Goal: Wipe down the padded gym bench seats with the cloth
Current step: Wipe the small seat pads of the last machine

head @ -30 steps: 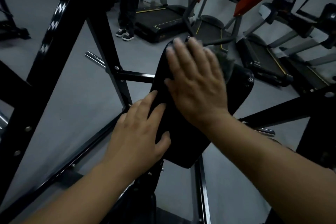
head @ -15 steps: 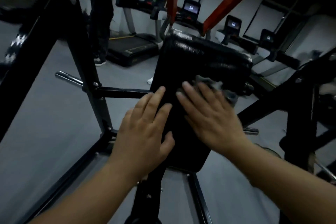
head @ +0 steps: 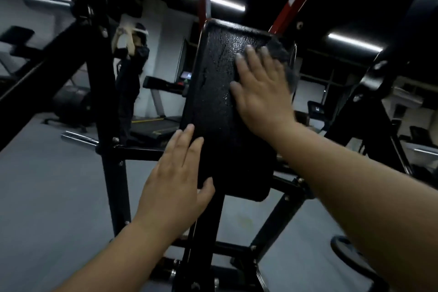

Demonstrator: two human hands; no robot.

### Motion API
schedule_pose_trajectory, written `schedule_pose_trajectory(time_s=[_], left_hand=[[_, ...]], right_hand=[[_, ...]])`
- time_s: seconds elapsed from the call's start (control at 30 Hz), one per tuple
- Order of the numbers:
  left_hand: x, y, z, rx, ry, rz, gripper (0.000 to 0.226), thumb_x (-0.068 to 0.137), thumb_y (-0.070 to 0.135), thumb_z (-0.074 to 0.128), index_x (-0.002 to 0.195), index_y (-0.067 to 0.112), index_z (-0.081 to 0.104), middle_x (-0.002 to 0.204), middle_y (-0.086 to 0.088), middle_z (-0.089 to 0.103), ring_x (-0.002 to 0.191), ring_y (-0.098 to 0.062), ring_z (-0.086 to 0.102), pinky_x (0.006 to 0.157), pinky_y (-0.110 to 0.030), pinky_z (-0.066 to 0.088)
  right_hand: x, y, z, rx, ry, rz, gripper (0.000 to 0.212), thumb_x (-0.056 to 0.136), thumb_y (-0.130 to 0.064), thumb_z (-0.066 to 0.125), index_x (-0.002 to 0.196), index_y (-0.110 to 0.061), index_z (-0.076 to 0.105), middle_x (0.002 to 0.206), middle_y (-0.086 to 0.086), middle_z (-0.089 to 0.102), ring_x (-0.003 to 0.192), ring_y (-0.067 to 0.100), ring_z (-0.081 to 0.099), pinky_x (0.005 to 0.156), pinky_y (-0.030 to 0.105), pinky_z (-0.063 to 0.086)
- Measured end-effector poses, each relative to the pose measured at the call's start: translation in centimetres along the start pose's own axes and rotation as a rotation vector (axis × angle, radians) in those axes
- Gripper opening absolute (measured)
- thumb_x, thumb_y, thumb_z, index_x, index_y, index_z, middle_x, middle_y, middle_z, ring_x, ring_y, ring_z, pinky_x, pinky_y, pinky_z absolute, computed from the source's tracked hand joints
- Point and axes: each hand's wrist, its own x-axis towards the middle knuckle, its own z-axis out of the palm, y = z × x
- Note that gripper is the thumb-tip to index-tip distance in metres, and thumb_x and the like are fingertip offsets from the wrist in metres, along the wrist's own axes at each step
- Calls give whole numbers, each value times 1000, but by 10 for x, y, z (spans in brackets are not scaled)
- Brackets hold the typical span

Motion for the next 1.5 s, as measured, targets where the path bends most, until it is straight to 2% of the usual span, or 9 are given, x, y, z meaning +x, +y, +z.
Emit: schedule_pose_trajectory(time_s=[0.2, 0.37, 0.47, 0.6, 0.77, 0.97, 1.13, 1.3, 1.5], left_hand=[[-14, -6, -7, 20, -34, 14, 75, 91, 48, 51, 154, 21, 20, 166, 10, -5, 153, -11, 3, 99, -33, 51], [-15, 2, -3, 52, -57, -7, 81, 92, 53, 49, 157, 22, 12, 165, 8, -15, 153, -12, -7, 107, -32, 45], [-11, 4, 0, 70, -56, -51, 84, 94, 58, 40, 158, 22, -2, 163, 6, -25, 151, -12, -17, 115, -29, 36], [-9, -3, -8, 85, -19, -20, 83, 85, 54, 44, 155, 13, 26, 167, -1, 10, 152, -18, 17, 95, -33, 52], [-11, -14, -8, 76, 8, 48, 78, 91, 44, 52, 157, 15, 21, 167, 4, 4, 152, -15, 10, 113, -29, 27], [-9, -11, -12, 67, -18, 18, 81, 87, 31, 61, 155, 9, 24, 167, -3, 11, 152, -24, 14, 120, -40, 19], [-16, -10, -6, 112, -58, 25, 83, 85, 30, 62, 154, 6, 24, 166, -8, 11, 152, -29, 16, 121, -43, 19], [-15, -3, -12, 133, -67, 26, 83, 88, 32, 60, 156, 8, 20, 167, -4, 7, 152, -25, 13, 120, -38, 17], [-19, -3, -13, 124, -87, 7, 85, 89, 35, 58, 158, 12, 16, 167, 0, 2, 153, -22, 9, 119, -36, 17]], right_hand=[[-77, -19, 15, -9, -76, -344, 56, 100, -41, 38, 153, -23, 40, 163, 3, 28, 150, 29, 25, 121, 48, 16], [30, -24, -4, 3, 2, -36, 60, 105, -48, 23, 159, -26, 16, 168, 2, 6, 154, 25, 1, 124, 47, 2], [31, -80, 11, 71, -17, -225, 59, 105, -45, 27, 159, -22, 21, 167, 0, 17, 154, 22, 6, 123, 41, 1], [-23, -32, 9, 94, -64, -440, 54, 97, -31, 38, 150, -20, 43, 159, 2, 38, 147, 23, 32, 121, 40, 17], [-18, -7, 4, 15, 25, -100, 56, 103, -37, 37, 155, -18, 32, 166, 5, 21, 154, 26, 11, 123, 42, 4], [-118, 4, 18, -51, -10, -376, 54, 101, -35, 43, 151, -14, 43, 159, 6, 37, 144, 31, 37, 117, 42, 20], [-109, -23, 21, -16, 50, -105, 58, 102, -38, 35, 155, -16, 34, 164, 3, 27, 152, 28, 21, 121, 42, 11], [-150, -7, 23, -9, -91, -408, 57, 102, -36, 39, 155, -16, 36, 163, 4, 29, 149, 29, 28, 120, 45, 18], [-88, -17, 19, 0, 35, -4, 61, 103, -41, 31, 158, -15, 26, 166, 5, 17, 154, 28, 10, 122, 43, 2]])
